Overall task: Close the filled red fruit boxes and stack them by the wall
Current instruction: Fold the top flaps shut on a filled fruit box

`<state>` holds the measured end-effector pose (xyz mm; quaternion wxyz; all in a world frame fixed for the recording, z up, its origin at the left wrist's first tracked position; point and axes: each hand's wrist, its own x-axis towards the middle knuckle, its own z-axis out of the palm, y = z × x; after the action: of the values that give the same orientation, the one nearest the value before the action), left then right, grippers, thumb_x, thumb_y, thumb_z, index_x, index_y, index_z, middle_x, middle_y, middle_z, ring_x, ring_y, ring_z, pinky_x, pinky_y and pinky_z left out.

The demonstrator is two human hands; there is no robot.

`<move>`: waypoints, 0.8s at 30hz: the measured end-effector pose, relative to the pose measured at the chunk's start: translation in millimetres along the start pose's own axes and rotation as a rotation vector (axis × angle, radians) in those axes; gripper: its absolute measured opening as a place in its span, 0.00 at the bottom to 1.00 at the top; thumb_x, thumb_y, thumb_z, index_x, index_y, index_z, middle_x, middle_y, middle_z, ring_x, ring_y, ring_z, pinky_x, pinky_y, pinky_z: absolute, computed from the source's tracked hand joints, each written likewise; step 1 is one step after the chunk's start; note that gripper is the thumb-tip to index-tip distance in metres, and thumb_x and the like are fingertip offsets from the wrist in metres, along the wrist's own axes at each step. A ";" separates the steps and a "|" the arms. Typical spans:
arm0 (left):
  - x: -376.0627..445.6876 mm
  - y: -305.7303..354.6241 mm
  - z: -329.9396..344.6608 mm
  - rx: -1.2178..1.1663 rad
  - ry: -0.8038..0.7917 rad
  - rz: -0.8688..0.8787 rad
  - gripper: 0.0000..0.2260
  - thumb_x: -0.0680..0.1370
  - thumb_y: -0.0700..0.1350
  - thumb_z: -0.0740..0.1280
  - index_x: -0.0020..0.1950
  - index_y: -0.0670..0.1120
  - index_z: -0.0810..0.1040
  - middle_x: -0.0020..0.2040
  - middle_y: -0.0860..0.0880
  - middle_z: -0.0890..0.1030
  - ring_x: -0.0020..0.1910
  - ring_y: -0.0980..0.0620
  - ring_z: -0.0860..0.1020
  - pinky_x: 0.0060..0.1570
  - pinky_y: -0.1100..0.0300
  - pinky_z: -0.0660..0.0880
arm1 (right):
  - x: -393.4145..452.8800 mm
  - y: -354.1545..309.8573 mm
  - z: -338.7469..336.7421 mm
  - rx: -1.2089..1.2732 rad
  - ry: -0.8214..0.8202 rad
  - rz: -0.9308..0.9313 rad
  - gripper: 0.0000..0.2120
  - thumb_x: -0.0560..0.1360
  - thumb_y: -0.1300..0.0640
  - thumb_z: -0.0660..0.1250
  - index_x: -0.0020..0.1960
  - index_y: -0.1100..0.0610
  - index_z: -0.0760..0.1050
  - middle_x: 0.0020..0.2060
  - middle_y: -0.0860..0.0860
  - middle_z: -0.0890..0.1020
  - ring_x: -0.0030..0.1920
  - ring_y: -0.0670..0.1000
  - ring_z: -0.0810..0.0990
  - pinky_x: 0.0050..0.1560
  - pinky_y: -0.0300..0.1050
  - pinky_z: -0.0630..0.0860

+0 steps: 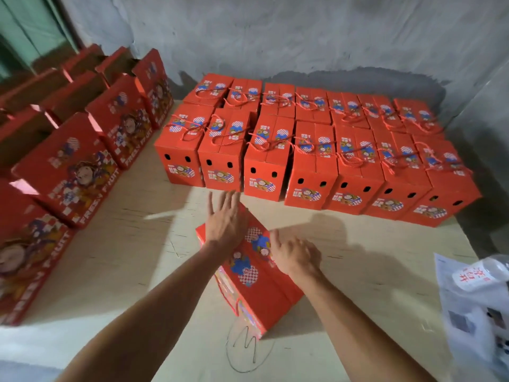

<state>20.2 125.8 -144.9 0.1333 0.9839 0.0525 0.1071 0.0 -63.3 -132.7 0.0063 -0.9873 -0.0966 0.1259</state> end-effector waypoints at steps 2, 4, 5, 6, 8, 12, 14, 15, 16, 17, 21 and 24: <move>-28.5 -28.0 -7.0 -0.159 0.046 -0.288 0.27 0.82 0.61 0.59 0.75 0.45 0.66 0.73 0.45 0.72 0.74 0.45 0.67 0.77 0.42 0.58 | -21.0 -20.0 14.4 0.134 -0.036 0.029 0.23 0.84 0.48 0.52 0.78 0.48 0.56 0.60 0.58 0.81 0.58 0.63 0.81 0.54 0.54 0.76; -61.7 -49.6 -16.3 -0.425 0.094 -0.533 0.32 0.78 0.64 0.67 0.72 0.43 0.68 0.68 0.42 0.75 0.67 0.43 0.73 0.67 0.45 0.71 | -28.3 -40.5 16.5 0.359 -0.101 0.214 0.25 0.84 0.39 0.47 0.72 0.51 0.66 0.57 0.57 0.81 0.55 0.60 0.82 0.48 0.48 0.72; -77.6 -56.5 -20.3 -0.608 0.106 -0.615 0.32 0.76 0.64 0.71 0.68 0.41 0.71 0.63 0.42 0.79 0.61 0.44 0.78 0.60 0.47 0.77 | -25.3 -48.8 15.0 0.483 -0.147 0.281 0.29 0.83 0.35 0.47 0.68 0.54 0.72 0.53 0.56 0.82 0.51 0.57 0.82 0.45 0.44 0.70; -91.2 -59.1 -24.5 -0.815 0.103 -0.669 0.31 0.74 0.63 0.74 0.63 0.39 0.74 0.56 0.41 0.83 0.52 0.45 0.82 0.51 0.49 0.81 | -21.3 -56.0 12.1 0.623 -0.177 0.318 0.31 0.83 0.34 0.48 0.64 0.57 0.77 0.49 0.56 0.82 0.47 0.56 0.82 0.42 0.43 0.69; -110.5 -61.7 -29.2 -1.084 0.038 -0.730 0.27 0.74 0.62 0.74 0.54 0.37 0.80 0.45 0.41 0.86 0.40 0.46 0.85 0.39 0.50 0.82 | -10.5 -68.2 5.2 0.851 -0.162 0.336 0.31 0.82 0.35 0.54 0.49 0.61 0.81 0.44 0.57 0.82 0.43 0.57 0.81 0.41 0.44 0.69; -129.4 -67.8 -39.1 -0.935 -0.109 -0.846 0.32 0.69 0.73 0.71 0.33 0.43 0.75 0.29 0.47 0.80 0.27 0.49 0.79 0.28 0.57 0.71 | -3.6 -84.6 -0.9 0.906 -0.099 0.258 0.30 0.79 0.30 0.58 0.32 0.54 0.67 0.29 0.50 0.73 0.28 0.49 0.72 0.28 0.40 0.65; -136.3 -69.8 -42.7 -0.915 -0.148 -0.897 0.34 0.66 0.76 0.70 0.33 0.44 0.75 0.29 0.45 0.82 0.24 0.50 0.77 0.24 0.62 0.69 | -4.1 -88.3 -3.3 0.929 -0.061 0.226 0.31 0.78 0.30 0.61 0.30 0.54 0.67 0.25 0.48 0.72 0.24 0.48 0.71 0.26 0.39 0.63; -139.7 -70.2 -44.7 -0.916 -0.151 -0.906 0.34 0.66 0.76 0.70 0.34 0.43 0.76 0.30 0.44 0.83 0.24 0.50 0.77 0.23 0.62 0.69 | -4.7 -88.6 -3.5 0.953 -0.046 0.210 0.30 0.78 0.31 0.62 0.30 0.54 0.67 0.23 0.47 0.72 0.23 0.47 0.70 0.26 0.39 0.62; -143.1 -70.1 -46.1 -0.913 -0.138 -0.910 0.34 0.67 0.76 0.70 0.35 0.43 0.76 0.30 0.43 0.83 0.24 0.50 0.77 0.24 0.62 0.69 | -5.4 -89.0 -4.1 0.964 -0.034 0.193 0.30 0.78 0.32 0.63 0.30 0.54 0.67 0.22 0.47 0.71 0.23 0.47 0.70 0.26 0.39 0.62; -146.2 -69.5 -47.5 -0.916 -0.121 -0.905 0.33 0.68 0.75 0.70 0.35 0.43 0.76 0.30 0.42 0.83 0.23 0.50 0.76 0.24 0.61 0.68 | -7.1 -89.7 -4.5 0.959 -0.016 0.177 0.30 0.80 0.34 0.62 0.30 0.54 0.67 0.23 0.48 0.72 0.23 0.48 0.70 0.27 0.40 0.63; -154.2 -66.4 -55.0 -1.035 -0.107 -0.824 0.26 0.74 0.65 0.74 0.36 0.43 0.72 0.29 0.40 0.76 0.27 0.48 0.70 0.32 0.54 0.65 | -18.2 -89.9 -10.5 0.990 0.186 0.204 0.32 0.86 0.40 0.52 0.32 0.57 0.75 0.30 0.53 0.81 0.28 0.50 0.77 0.30 0.41 0.67; -153.9 -59.4 -73.0 -1.063 -0.086 -0.656 0.24 0.78 0.60 0.71 0.34 0.46 0.67 0.28 0.47 0.66 0.29 0.49 0.64 0.33 0.51 0.63 | -37.4 -95.3 -29.9 1.113 0.192 0.138 0.36 0.84 0.36 0.50 0.28 0.56 0.75 0.24 0.49 0.79 0.22 0.46 0.76 0.27 0.38 0.68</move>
<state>-150.1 180.8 -122.6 0.6326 0.7190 0.2860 0.0324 -46.0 23.4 -91.1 0.5260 -0.8463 0.0499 0.0678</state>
